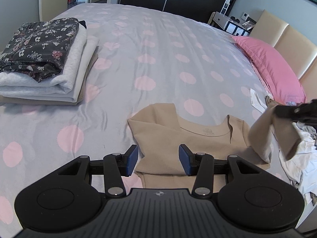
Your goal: Fold clothes
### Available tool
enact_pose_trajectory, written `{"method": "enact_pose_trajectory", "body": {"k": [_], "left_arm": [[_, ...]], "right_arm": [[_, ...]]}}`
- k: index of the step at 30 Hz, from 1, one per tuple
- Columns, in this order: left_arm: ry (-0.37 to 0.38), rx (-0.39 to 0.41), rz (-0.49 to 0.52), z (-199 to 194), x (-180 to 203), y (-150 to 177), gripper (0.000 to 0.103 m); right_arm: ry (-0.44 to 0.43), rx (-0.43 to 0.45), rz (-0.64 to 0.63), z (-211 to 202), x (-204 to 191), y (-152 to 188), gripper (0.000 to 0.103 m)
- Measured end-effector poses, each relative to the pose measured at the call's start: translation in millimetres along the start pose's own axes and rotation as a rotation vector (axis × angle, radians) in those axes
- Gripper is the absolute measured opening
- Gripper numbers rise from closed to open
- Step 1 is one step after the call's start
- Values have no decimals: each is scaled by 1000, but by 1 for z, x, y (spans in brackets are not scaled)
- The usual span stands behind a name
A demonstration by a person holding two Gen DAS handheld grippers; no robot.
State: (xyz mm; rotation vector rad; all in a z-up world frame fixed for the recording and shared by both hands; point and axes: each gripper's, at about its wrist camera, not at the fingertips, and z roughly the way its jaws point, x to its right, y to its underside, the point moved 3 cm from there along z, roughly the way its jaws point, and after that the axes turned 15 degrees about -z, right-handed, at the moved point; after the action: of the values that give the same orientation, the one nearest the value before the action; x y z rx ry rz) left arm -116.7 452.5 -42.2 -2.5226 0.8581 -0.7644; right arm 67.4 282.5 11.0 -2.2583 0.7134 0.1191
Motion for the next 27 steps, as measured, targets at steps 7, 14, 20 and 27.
{"method": "enact_pose_trajectory", "body": {"k": [7,14,20,27], "left_arm": [[-1,-12,48,7,5,5,43],[31,-60,131,23,28,23,47],[72,-142,230,49,62,49,48],[52,-212,391,90,91,86,48]], "right_arm": [[26,-15,-50,5,7,8,28],[154,-61,-89,-10,54,42,28],[216,-101,-37,-20,104,89,29],[246,-100,35,-16,149,121,33]]}}
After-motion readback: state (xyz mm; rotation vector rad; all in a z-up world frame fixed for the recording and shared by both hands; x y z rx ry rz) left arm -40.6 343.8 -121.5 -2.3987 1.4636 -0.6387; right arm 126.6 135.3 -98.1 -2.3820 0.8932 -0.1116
